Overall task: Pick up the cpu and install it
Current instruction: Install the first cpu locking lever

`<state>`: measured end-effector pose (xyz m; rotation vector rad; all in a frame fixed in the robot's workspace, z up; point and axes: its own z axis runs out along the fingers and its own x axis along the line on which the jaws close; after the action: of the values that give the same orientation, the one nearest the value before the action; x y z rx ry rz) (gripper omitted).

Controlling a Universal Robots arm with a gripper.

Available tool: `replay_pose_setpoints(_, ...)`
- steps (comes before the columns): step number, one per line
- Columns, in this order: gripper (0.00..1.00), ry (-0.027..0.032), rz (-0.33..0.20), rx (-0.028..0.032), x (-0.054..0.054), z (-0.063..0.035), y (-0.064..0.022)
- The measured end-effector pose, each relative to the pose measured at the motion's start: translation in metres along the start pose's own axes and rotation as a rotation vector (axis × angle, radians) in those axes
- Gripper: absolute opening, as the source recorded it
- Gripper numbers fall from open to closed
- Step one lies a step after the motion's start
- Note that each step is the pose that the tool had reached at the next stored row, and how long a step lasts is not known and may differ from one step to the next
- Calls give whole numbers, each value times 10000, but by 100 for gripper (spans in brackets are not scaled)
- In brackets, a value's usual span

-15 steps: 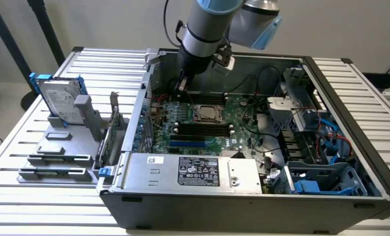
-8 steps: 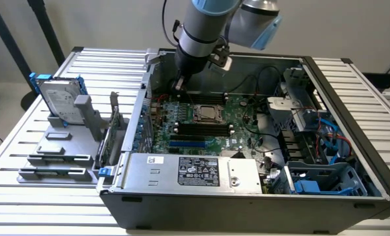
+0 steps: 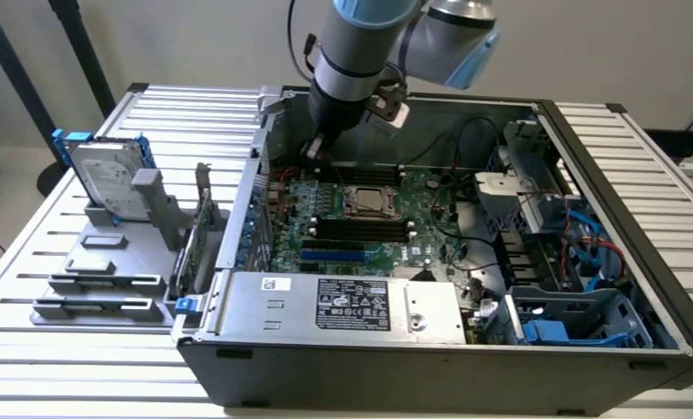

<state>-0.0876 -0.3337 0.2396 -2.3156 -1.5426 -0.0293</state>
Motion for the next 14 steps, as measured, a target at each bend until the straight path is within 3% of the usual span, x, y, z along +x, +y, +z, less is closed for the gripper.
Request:
replay_pose_setpoints(7,11,188,605,-136,12,-64,-24)
replay_pose_setpoints(14,11,289,815,-259,14,-69,-23)
